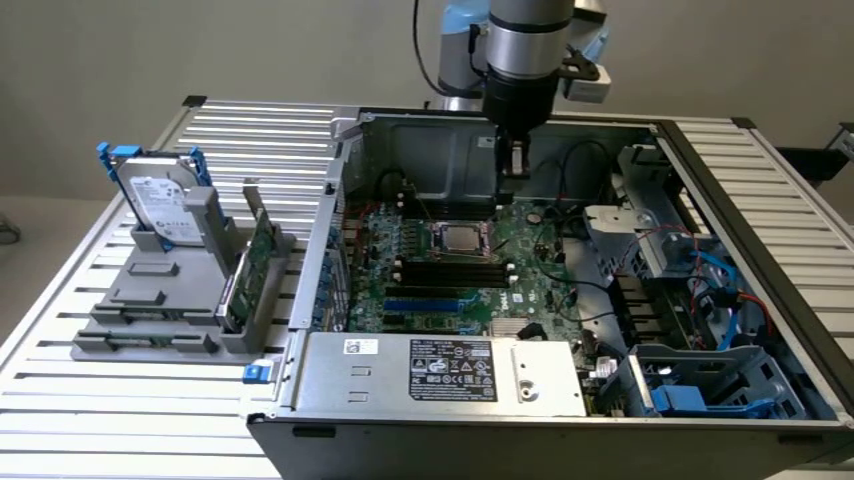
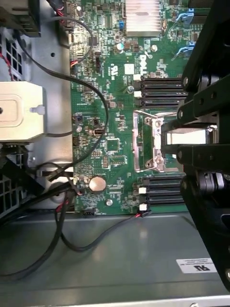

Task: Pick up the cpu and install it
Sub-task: 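Place the cpu into insertion slot, then close the cpu cover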

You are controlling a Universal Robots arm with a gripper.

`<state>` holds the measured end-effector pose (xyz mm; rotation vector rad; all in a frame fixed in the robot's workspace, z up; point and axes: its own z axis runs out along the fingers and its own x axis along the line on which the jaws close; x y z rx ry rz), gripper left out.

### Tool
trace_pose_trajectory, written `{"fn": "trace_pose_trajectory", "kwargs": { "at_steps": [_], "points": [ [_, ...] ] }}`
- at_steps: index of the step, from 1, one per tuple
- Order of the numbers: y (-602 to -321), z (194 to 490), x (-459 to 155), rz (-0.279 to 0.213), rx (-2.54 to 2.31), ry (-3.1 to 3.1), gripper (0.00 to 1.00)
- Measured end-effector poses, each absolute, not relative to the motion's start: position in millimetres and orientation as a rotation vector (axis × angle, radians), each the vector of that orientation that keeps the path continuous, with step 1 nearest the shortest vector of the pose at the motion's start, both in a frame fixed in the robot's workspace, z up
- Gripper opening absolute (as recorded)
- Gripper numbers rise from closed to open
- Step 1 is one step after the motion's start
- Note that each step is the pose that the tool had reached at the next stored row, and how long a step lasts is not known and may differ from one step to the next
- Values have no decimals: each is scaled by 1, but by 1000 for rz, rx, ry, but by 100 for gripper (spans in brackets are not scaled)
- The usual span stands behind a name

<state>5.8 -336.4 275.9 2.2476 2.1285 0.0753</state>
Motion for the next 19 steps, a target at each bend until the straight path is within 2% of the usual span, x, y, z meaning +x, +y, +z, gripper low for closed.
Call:
{"fn": "trace_pose_trajectory", "kwargs": {
  "at_steps": [1, 2, 3, 10, 19],
  "points": [
    [-336, 277, 10, 75, 2248, 2129, 18],
    [-336, 277, 15, 75, 2248, 2129, 18],
    [-336, 277, 20, 75, 2248, 2129, 11],
    [-336, 274, 49, 79, 2250, 2131, 11],
    [-336, 258, 53, 79, 2250, 2131, 11]
  ]
}}
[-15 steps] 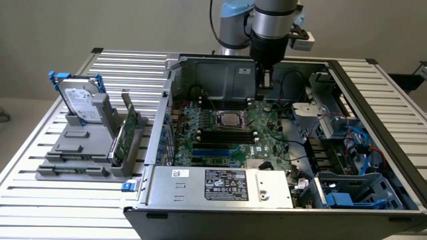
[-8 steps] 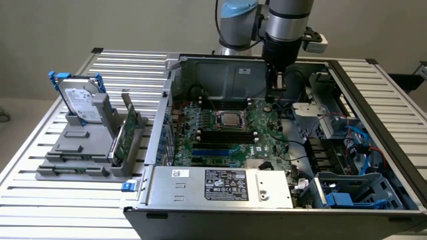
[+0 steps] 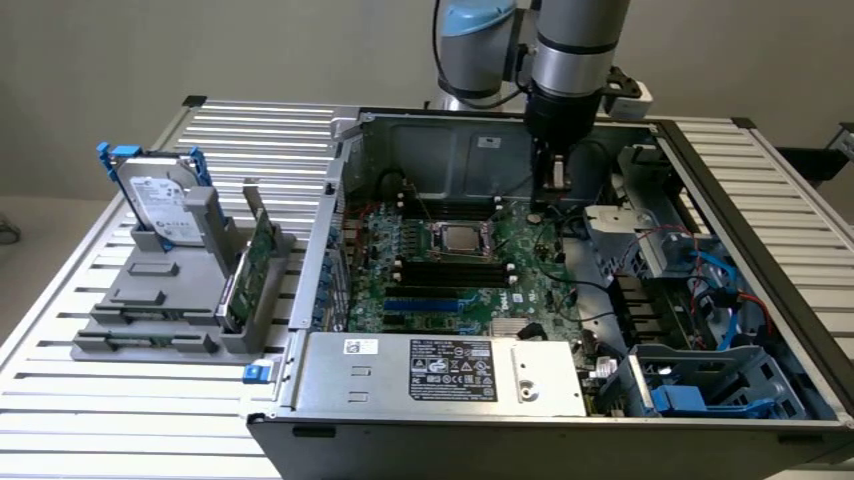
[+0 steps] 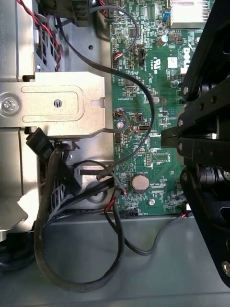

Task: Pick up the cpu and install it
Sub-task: 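Close the cpu cover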

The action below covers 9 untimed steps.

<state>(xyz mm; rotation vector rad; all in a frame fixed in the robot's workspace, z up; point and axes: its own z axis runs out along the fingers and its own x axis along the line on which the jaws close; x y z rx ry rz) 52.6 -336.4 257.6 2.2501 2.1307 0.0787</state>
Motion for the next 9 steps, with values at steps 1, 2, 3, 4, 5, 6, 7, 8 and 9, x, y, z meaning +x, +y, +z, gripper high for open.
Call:
{"fn": "trace_pose_trajectory", "kwargs": {
  "at_steps": [1, 2, 3, 4, 5, 6, 7, 8, 9],
  "points": [
    [-336, 256, 53, 79, 2250, 2131, 11],
    [-336, 254, 53, 79, 2250, 2131, 11],
    [-336, 252, 53, 79, 2250, 2131, 11],
    [-336, 250, 53, 79, 2250, 2131, 11],
    [-336, 249, 52, 79, 2250, 2131, 11],
    [-336, 247, 52, 79, 2250, 2131, 11],
    [-336, 247, 50, 79, 2250, 2131, 11],
    [-336, 247, 47, 79, 2250, 2131, 11],
    [-336, 247, 44, 79, 2250, 2131, 11]
  ]
}}
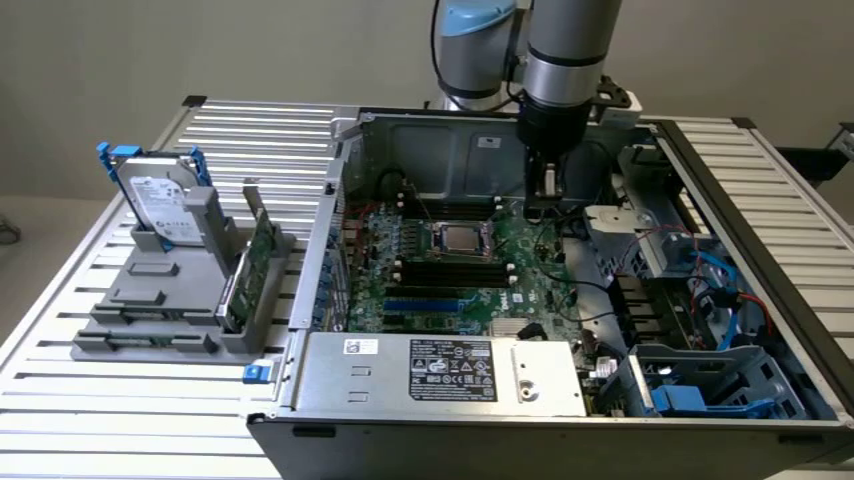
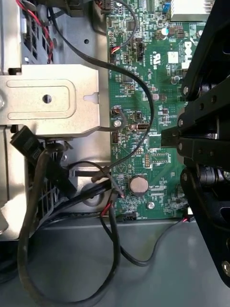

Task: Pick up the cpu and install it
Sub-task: 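Close the cpu cover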

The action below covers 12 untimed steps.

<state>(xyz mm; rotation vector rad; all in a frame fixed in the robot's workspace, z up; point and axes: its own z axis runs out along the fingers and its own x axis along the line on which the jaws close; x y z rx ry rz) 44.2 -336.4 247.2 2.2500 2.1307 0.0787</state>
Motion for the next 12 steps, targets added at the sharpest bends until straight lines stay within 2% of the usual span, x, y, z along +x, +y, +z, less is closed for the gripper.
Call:
{"fn": "trace_pose_trajectory", "kwargs": {
  "at_steps": [12],
  "points": [
    [-336, 247, 7, 79, 2250, 2131, 11]
  ]
}}
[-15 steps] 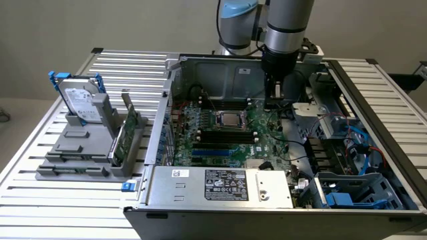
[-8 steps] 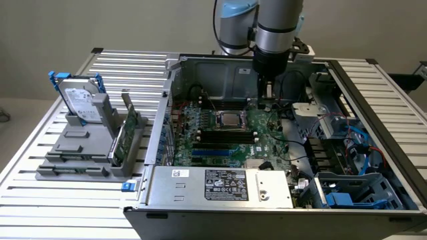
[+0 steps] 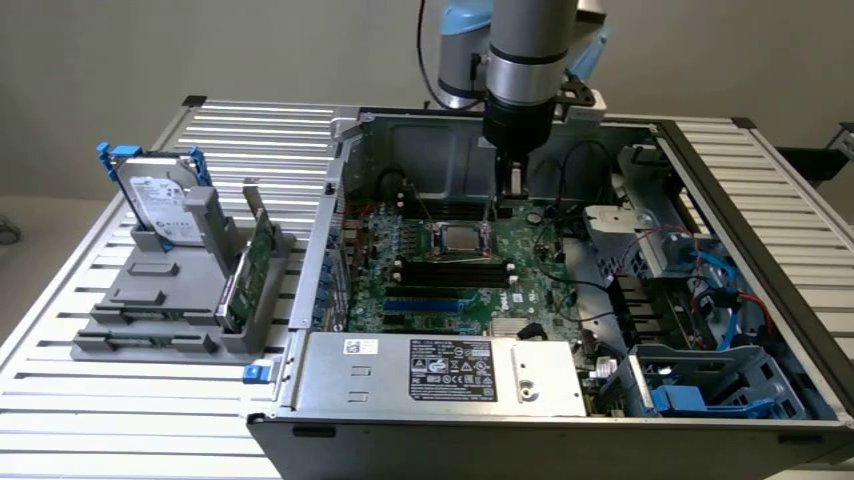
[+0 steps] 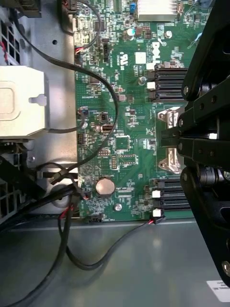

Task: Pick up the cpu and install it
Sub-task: 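Close the cpu cover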

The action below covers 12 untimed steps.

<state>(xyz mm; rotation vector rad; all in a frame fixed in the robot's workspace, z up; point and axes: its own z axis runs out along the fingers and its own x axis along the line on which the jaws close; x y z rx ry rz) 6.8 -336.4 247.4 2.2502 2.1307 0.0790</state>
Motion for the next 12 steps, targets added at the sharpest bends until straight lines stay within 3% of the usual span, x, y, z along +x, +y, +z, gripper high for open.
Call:
{"fn": "trace_pose_trajectory", "kwargs": {
  "at_steps": [12],
  "points": [
    [-336, 248, -24, 79, 2250, 2130, 11]
  ]
}}
